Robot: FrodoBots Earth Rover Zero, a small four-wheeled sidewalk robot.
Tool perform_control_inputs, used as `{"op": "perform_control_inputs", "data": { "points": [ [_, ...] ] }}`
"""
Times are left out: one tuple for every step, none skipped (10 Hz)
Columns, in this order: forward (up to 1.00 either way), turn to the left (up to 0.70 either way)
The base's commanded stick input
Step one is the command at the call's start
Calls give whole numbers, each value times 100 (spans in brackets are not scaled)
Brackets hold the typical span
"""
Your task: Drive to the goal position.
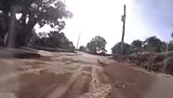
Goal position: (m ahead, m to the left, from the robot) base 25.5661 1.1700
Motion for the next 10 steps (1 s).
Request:
{"op": "perform_control_inputs", "data": {
  "points": [
    [100, 0],
    [100, 0],
    [100, 0],
    [100, 0],
    [100, 0],
    [100, 0],
    [100, 0],
    [100, 0],
    [100, 0],
    [100, 0]
  ]
}}
